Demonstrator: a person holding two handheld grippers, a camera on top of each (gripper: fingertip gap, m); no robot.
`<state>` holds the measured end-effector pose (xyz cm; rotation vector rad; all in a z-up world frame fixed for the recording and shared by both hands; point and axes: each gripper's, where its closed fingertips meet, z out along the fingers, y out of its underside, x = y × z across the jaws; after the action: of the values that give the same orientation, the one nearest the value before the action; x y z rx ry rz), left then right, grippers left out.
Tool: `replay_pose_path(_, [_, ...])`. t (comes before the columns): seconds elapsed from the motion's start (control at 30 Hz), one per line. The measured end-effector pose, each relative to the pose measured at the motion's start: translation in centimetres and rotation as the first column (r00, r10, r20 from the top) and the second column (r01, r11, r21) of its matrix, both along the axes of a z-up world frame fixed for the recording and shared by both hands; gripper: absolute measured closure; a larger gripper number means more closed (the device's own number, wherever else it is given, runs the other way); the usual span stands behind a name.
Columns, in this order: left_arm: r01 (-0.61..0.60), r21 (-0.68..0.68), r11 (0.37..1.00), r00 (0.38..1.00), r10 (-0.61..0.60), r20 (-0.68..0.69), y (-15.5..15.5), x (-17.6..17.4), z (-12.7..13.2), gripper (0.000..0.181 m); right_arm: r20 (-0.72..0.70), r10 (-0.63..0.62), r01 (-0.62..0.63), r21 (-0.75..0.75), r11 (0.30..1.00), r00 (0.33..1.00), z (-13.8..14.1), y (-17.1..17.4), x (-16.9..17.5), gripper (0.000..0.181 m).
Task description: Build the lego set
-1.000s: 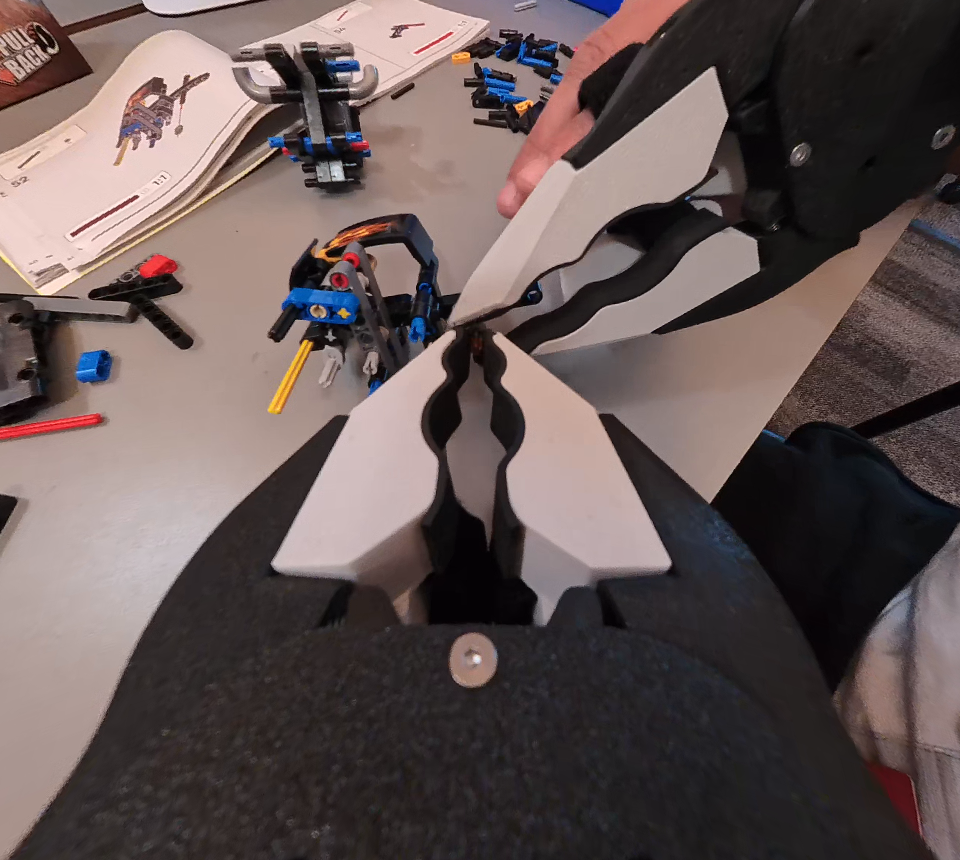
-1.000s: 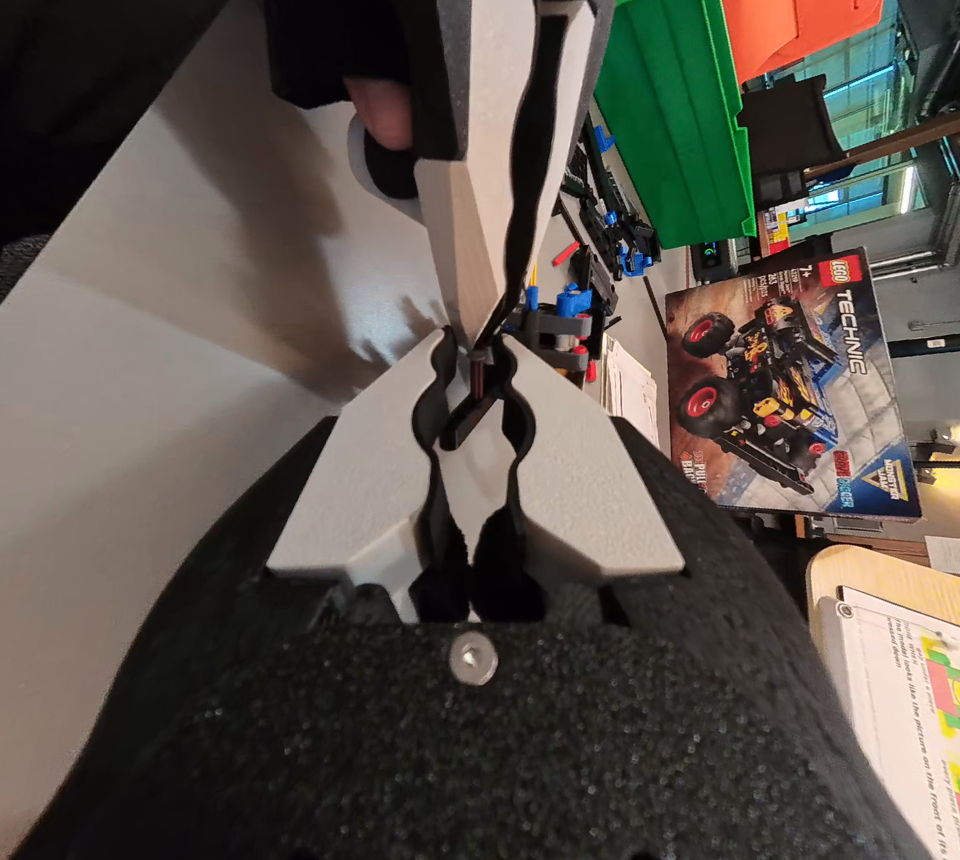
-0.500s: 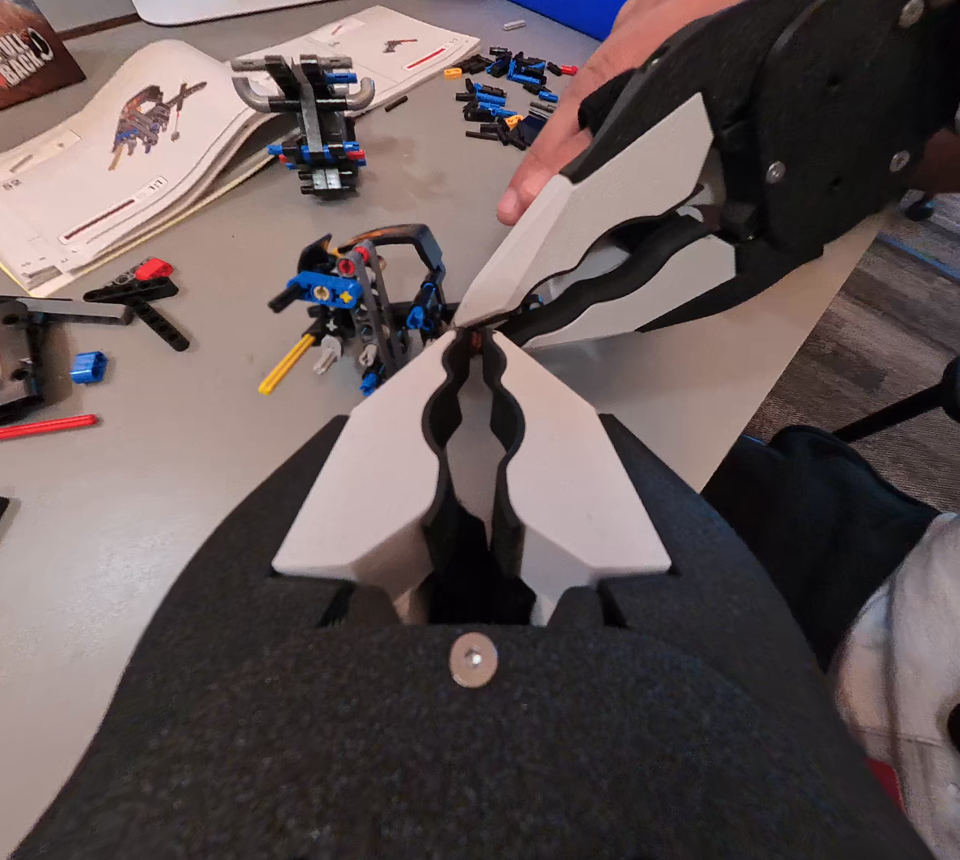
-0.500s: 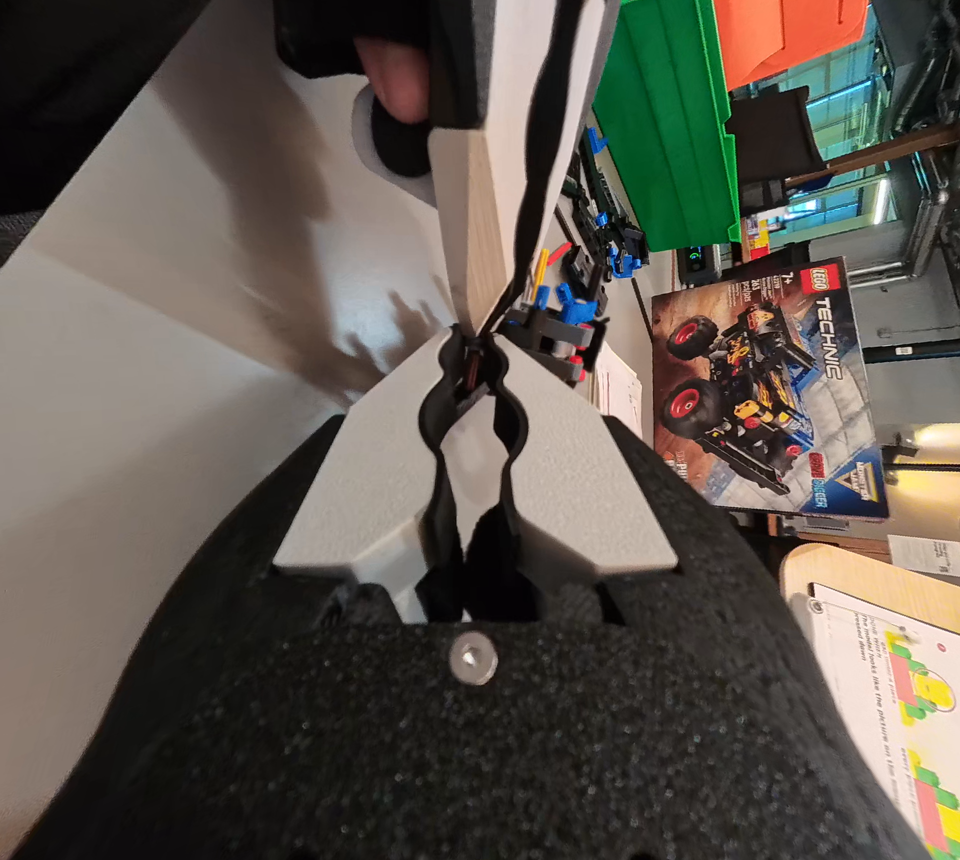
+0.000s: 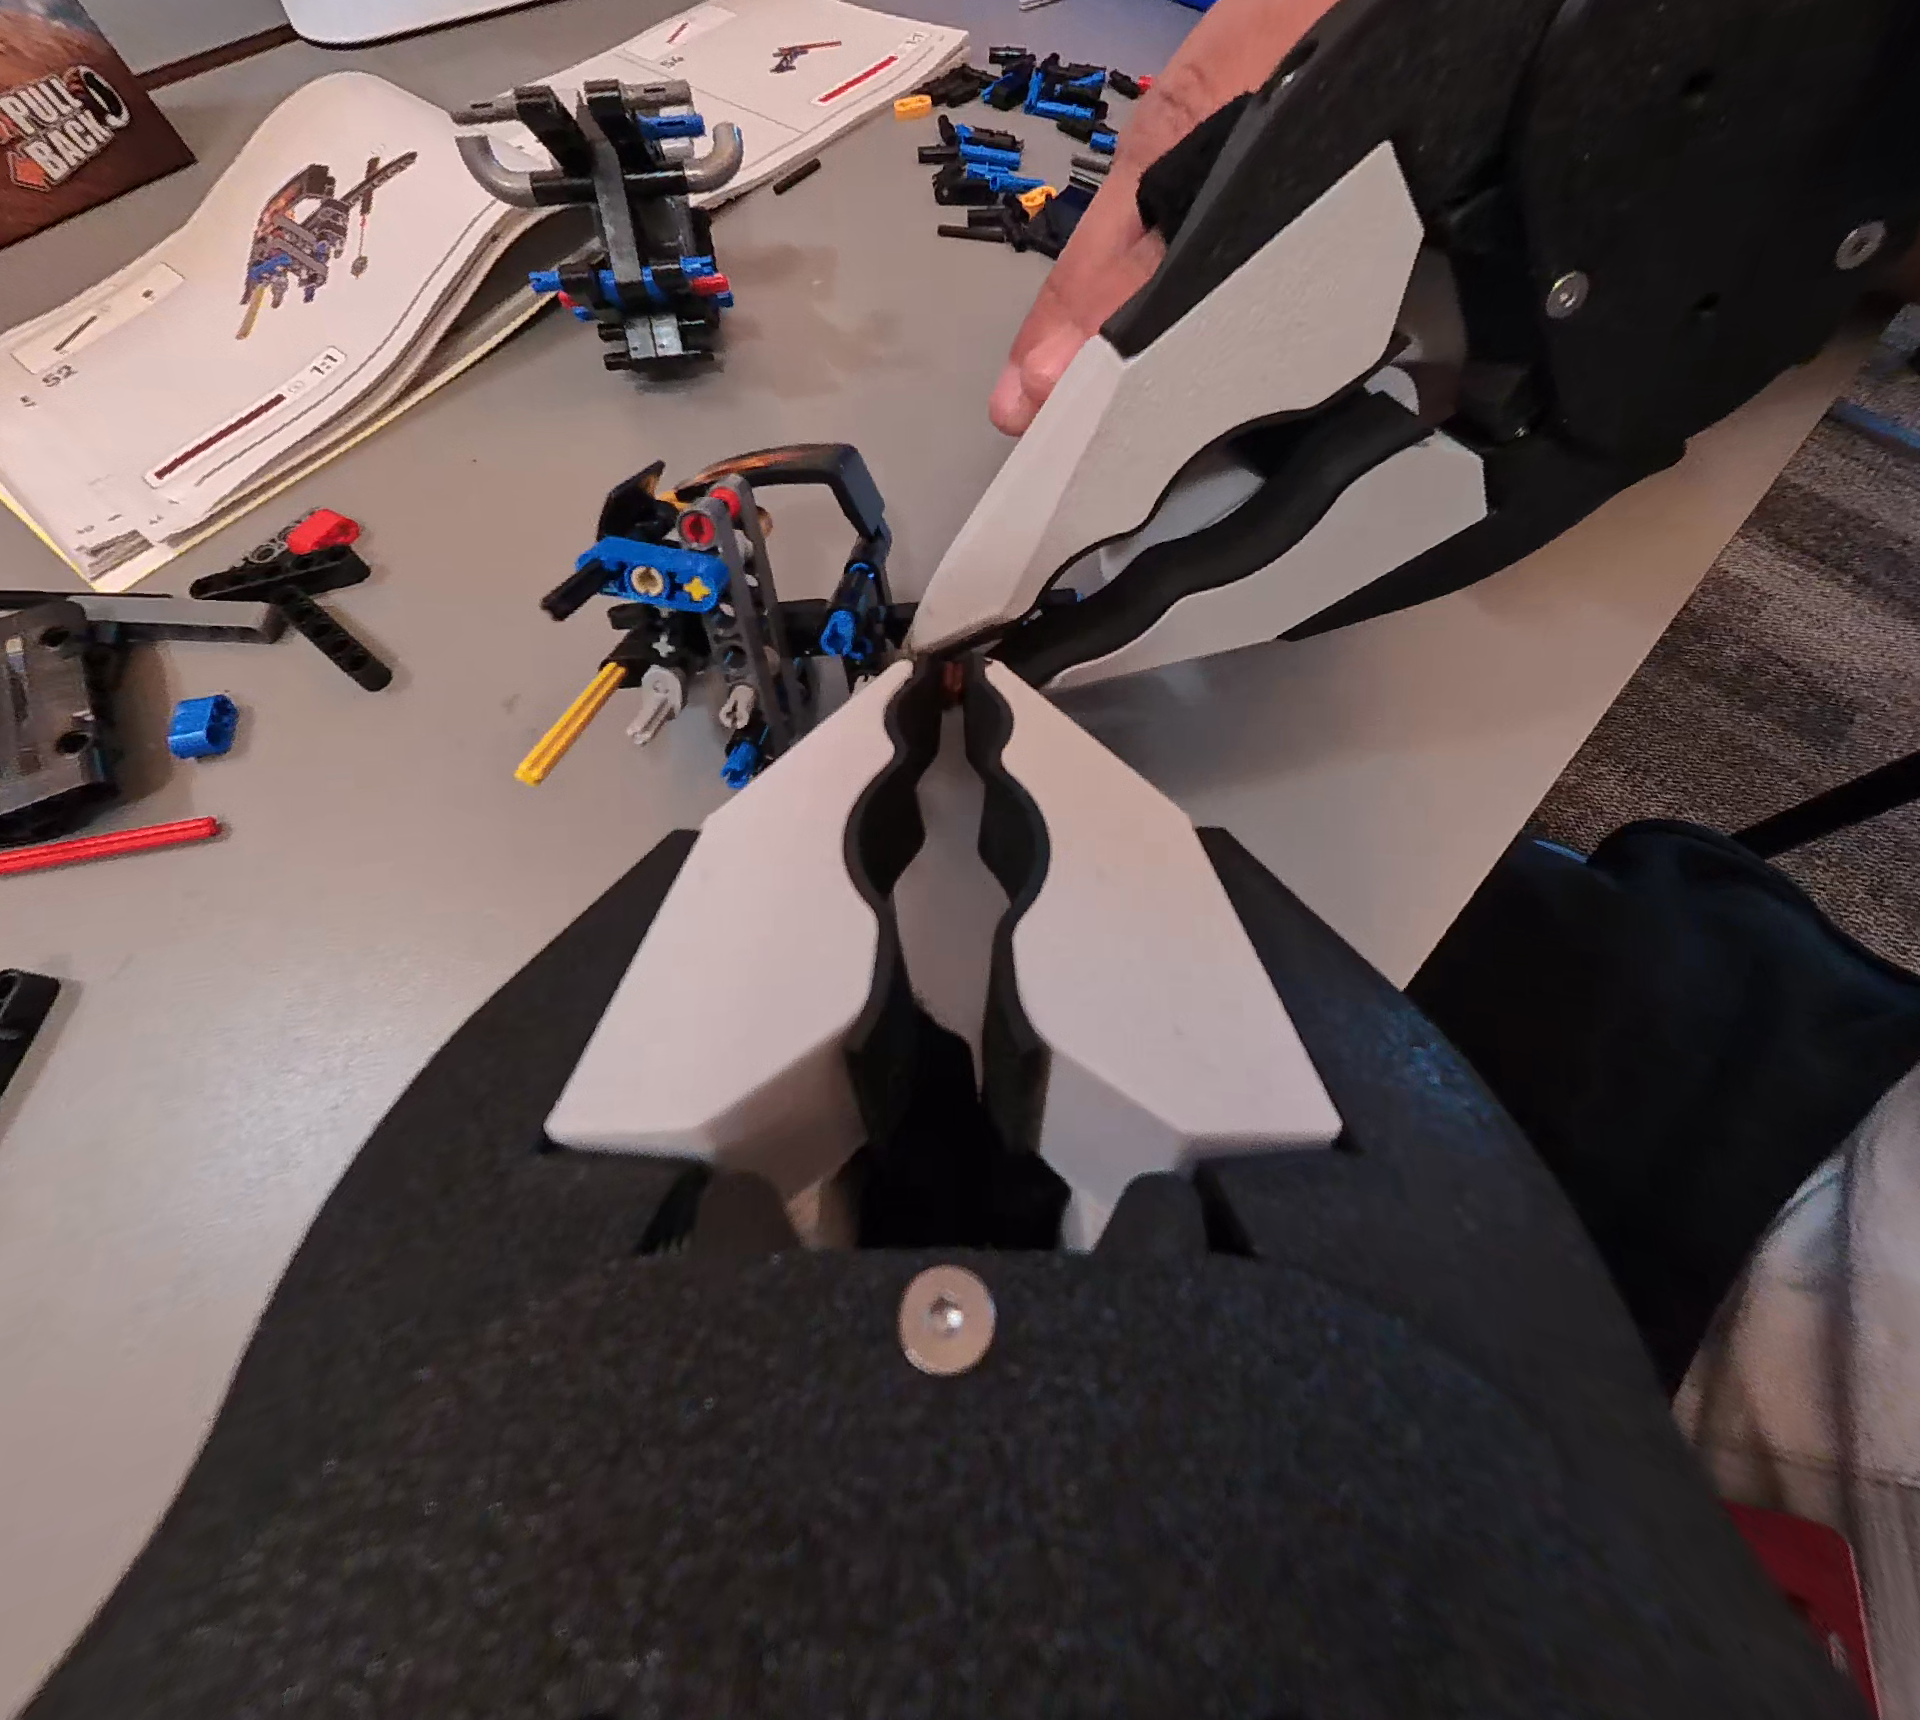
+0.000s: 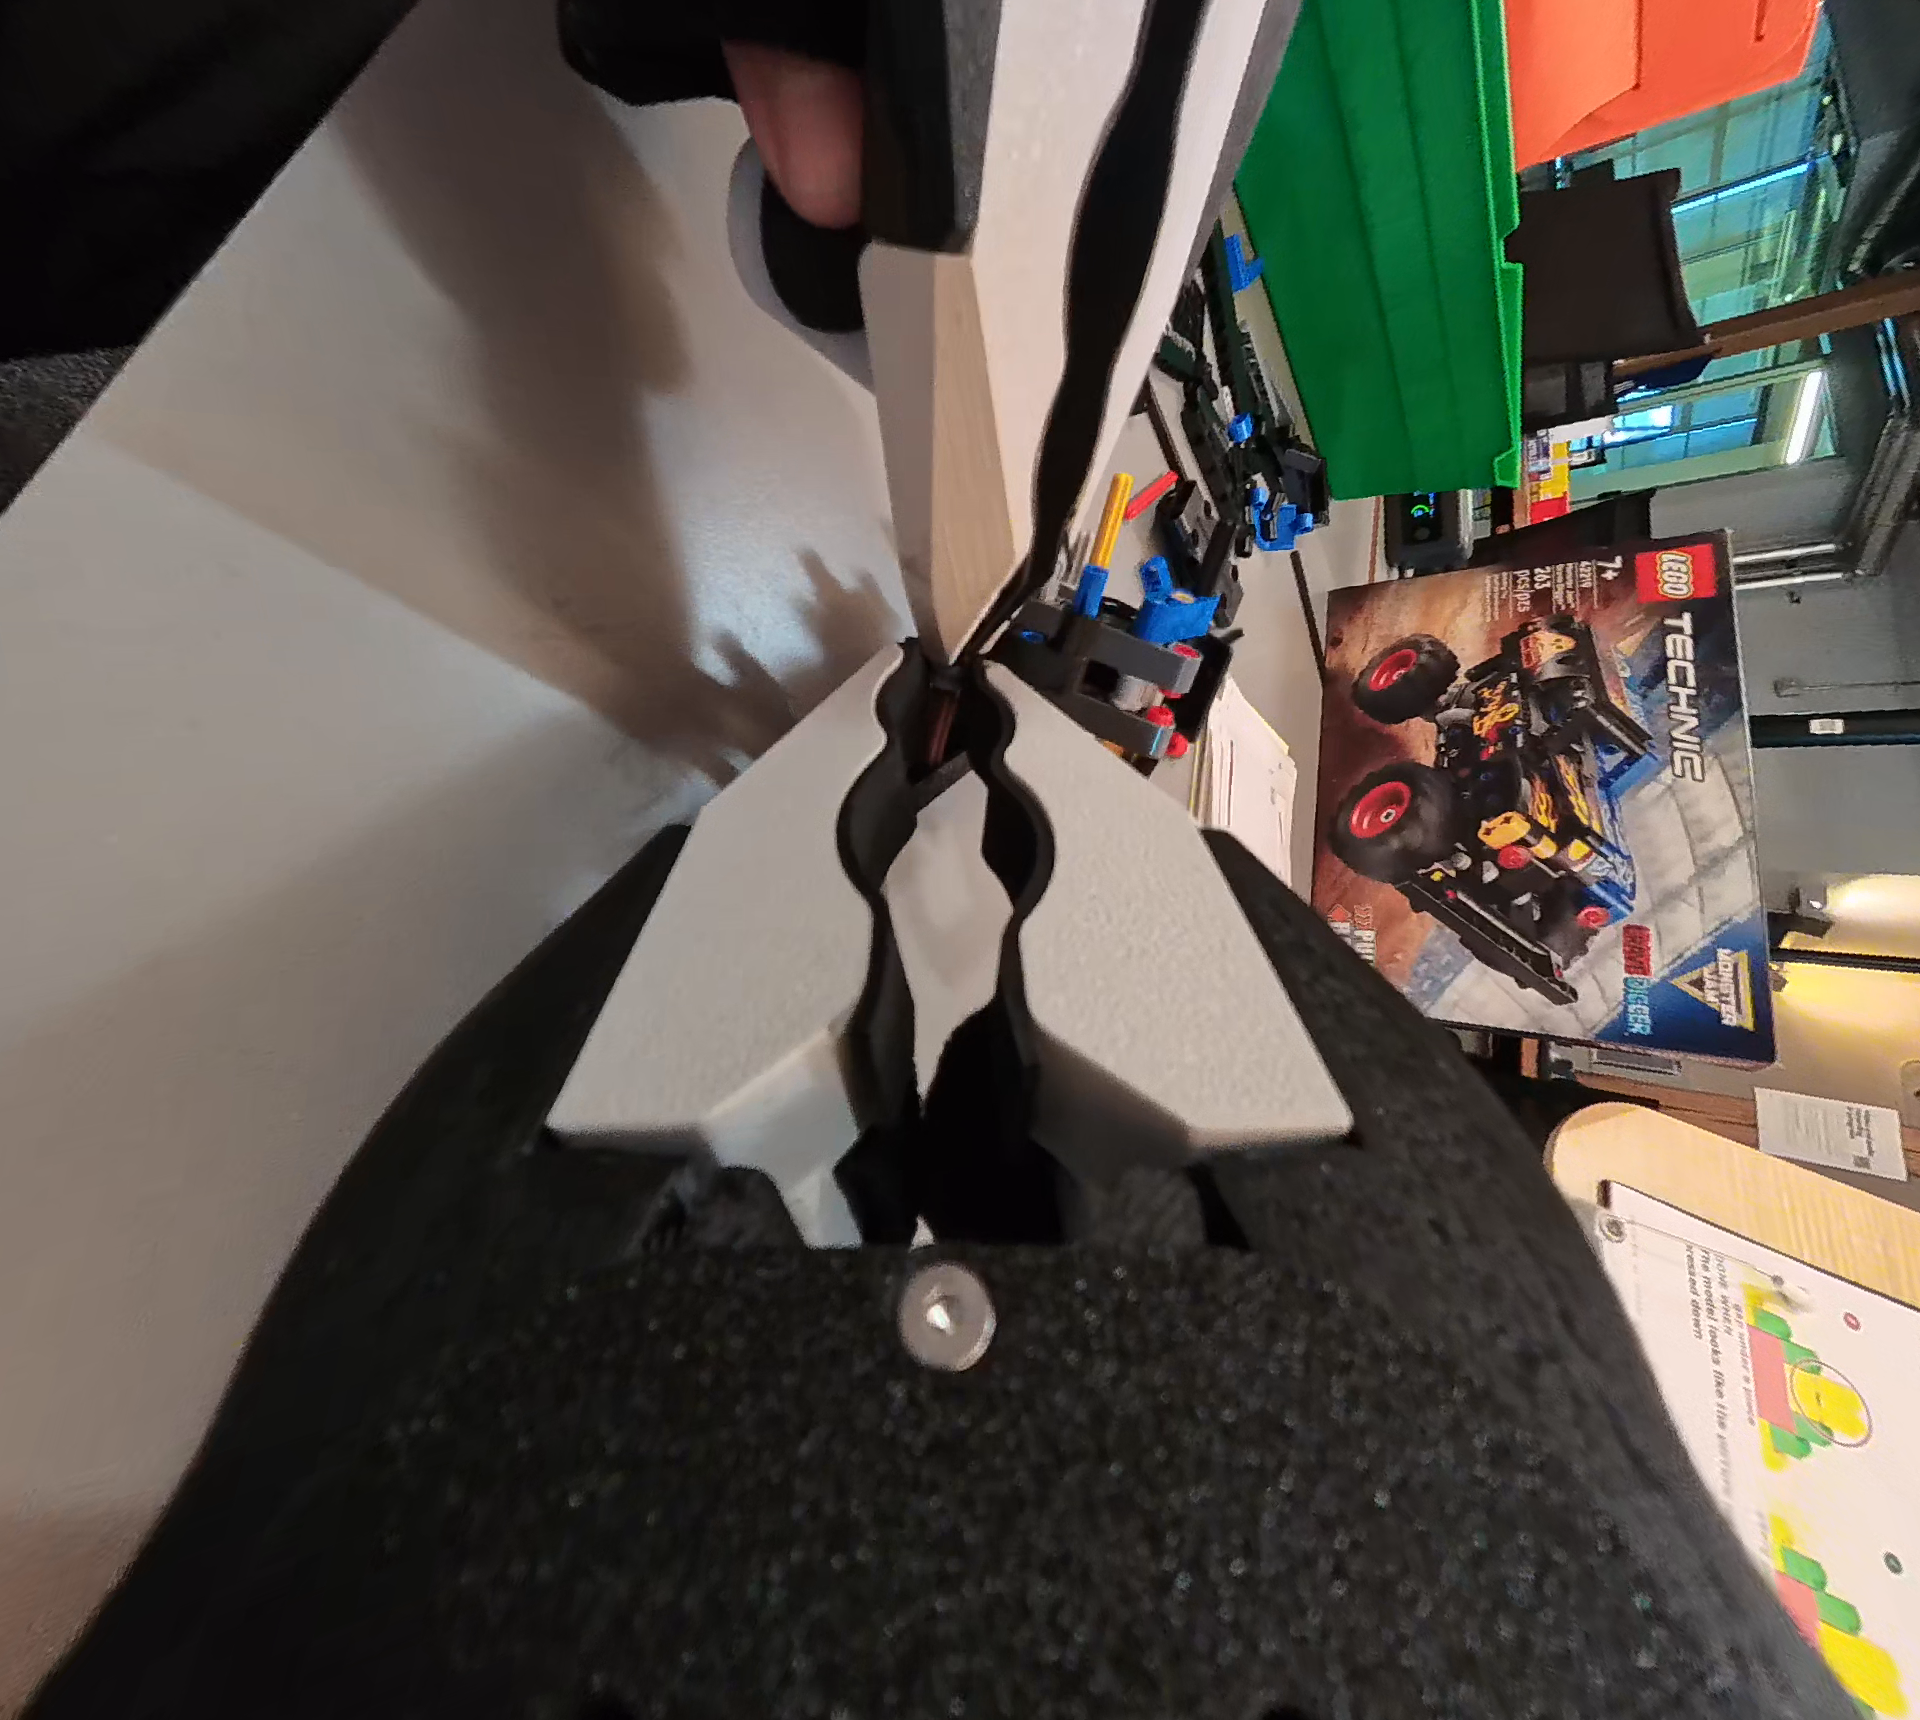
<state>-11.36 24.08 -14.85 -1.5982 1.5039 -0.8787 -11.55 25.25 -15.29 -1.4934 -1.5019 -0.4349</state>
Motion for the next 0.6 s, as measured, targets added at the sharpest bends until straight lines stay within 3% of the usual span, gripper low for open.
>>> replay_pose_path(0.03, [-0.001, 0.009, 1.0, 1.0, 0.001, -0.003, 0.0, 0.0, 0.0, 0.179, 0.008, -0.001, 0.001, 0.007, 1.0, 1.0, 0.0, 0.0, 0.0, 0.175])
replay_pose_path(0.6, [0.031, 0.061, 0.998, 0.998, -0.027, -0.061, -0.4, -0.2, -1.0, 0.179, -0.014, 0.03, -0.031, -0.061, 0.998, 0.999, -1.1, -0.4, 0.0, 0.175])
